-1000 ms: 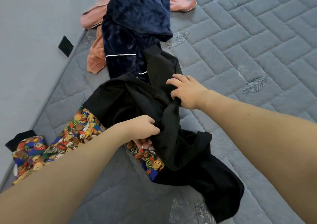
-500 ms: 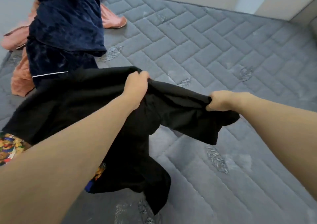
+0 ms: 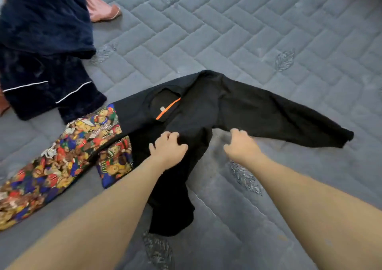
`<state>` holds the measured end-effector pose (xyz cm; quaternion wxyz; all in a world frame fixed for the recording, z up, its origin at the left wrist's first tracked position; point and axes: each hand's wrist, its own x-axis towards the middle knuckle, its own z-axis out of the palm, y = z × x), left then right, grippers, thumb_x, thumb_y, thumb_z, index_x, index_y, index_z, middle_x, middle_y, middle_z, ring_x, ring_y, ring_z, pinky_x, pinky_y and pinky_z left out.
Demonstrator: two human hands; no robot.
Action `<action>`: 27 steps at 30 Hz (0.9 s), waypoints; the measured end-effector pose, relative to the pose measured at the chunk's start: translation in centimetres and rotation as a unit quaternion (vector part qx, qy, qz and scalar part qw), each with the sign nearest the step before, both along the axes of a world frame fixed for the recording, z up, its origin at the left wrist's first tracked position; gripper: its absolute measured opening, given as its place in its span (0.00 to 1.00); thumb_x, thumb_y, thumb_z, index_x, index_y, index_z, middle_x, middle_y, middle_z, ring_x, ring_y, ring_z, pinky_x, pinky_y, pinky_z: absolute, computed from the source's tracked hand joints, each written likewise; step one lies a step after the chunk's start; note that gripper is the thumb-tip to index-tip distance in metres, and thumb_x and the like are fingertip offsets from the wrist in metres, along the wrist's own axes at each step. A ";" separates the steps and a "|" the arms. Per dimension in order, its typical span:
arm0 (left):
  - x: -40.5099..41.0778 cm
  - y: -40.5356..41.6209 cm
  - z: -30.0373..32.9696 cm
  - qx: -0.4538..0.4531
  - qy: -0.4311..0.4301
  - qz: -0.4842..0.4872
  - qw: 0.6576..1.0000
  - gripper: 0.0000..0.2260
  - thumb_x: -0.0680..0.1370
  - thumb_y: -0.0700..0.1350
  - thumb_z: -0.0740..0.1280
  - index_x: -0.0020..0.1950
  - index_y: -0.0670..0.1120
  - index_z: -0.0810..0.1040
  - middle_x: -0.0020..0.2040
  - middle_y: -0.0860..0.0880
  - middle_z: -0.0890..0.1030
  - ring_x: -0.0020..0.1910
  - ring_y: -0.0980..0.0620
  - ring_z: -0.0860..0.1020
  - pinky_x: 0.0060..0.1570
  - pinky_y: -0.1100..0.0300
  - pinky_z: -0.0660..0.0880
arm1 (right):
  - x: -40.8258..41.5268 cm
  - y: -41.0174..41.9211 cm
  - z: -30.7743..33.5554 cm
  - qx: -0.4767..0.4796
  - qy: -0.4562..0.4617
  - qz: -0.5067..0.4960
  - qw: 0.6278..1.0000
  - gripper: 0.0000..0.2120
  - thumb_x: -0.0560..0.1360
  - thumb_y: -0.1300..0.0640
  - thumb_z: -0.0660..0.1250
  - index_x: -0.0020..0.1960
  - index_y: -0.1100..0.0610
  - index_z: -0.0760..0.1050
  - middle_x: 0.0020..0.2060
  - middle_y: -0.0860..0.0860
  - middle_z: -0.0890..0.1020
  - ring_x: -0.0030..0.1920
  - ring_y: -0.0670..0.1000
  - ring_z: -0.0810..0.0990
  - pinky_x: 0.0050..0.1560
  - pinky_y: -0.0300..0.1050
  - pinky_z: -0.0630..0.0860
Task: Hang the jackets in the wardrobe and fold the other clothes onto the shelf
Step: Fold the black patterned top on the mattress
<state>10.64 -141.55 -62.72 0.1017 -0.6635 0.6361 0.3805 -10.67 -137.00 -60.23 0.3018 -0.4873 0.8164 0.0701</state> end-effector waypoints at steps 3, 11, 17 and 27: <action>6.7 5.3 -2.8 -0.007 -0.085 0.161 0.983 0.31 0.76 0.56 0.65 0.75 0.46 0.61 0.74 0.41 0.61 0.72 0.38 0.60 0.71 0.47 0.57 | 6.1 3.1 -4.7 0.094 -0.173 -0.145 0.970 0.14 0.76 0.55 0.63 0.59 0.60 0.72 0.53 0.59 0.79 0.54 0.59 0.78 0.51 0.50 0.74; 11.5 9.5 -5.3 0.044 0.083 0.616 0.782 0.27 0.70 0.40 0.72 0.67 0.39 0.67 0.62 0.39 0.74 0.55 0.40 0.74 0.54 0.51 0.73 | 14.2 3.4 -9.2 0.037 -0.462 -0.439 0.770 0.21 0.75 0.54 0.71 0.65 0.56 0.70 0.59 0.55 0.81 0.51 0.56 0.83 0.46 0.51 0.82; 18.0 10.0 -2.9 0.038 0.110 0.568 0.815 0.11 0.75 0.36 0.59 0.54 0.41 0.77 0.51 0.37 0.81 0.48 0.38 0.80 0.53 0.46 0.78 | 13.0 3.1 -5.8 -0.128 -0.441 -0.491 0.740 0.05 0.72 0.62 0.64 0.41 0.57 0.68 0.36 0.55 0.73 0.37 0.52 0.72 0.37 0.44 0.71; 15.1 10.5 -0.3 -0.172 -0.207 -0.113 0.957 0.38 0.72 0.56 0.70 0.75 0.46 0.54 0.65 0.45 0.67 0.61 0.42 0.72 0.48 0.49 0.75 | 8.9 10.3 0.0 0.148 -0.418 -0.399 0.803 0.14 0.75 0.53 0.70 0.57 0.59 0.80 0.46 0.54 0.86 0.44 0.52 0.86 0.41 0.42 0.80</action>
